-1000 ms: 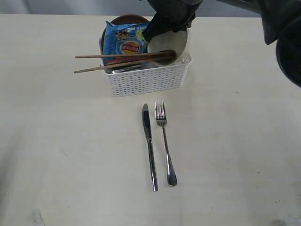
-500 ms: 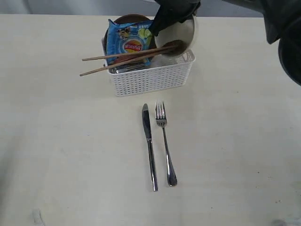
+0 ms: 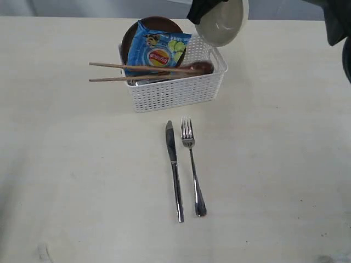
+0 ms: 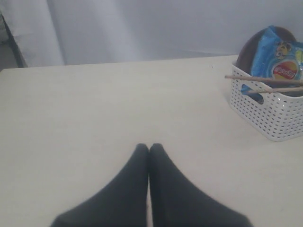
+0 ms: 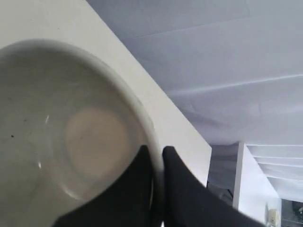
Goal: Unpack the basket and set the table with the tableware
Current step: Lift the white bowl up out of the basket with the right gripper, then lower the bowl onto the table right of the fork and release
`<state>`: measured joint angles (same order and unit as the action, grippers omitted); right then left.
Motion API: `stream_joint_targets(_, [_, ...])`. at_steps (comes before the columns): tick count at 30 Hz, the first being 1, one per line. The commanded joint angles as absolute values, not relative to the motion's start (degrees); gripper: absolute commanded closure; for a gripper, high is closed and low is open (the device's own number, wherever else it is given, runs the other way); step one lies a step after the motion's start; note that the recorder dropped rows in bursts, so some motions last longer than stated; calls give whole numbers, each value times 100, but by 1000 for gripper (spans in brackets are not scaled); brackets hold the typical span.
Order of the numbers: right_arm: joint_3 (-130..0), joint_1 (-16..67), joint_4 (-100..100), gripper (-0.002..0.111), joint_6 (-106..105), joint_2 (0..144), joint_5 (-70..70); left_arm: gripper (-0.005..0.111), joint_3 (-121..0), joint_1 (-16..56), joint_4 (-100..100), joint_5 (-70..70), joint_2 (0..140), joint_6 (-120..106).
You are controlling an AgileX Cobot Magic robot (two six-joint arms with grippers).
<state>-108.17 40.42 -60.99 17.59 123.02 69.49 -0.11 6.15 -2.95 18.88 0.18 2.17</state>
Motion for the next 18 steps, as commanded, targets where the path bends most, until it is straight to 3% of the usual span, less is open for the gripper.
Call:
stream_joint_targets(1, [-10862,4026,-6455,109,1515,12218,6996,107,0,655,-282,1828,0,211])
stream_joint_targets(7, [-10862,3873,-5594,109,1735,11968,6996,107,0,655,-282,1828,0,211])
stream_joint_targets(18, [-10700,2674,-2782,109,1634,11013,6996,107,0,655,-282,1828,0,211])
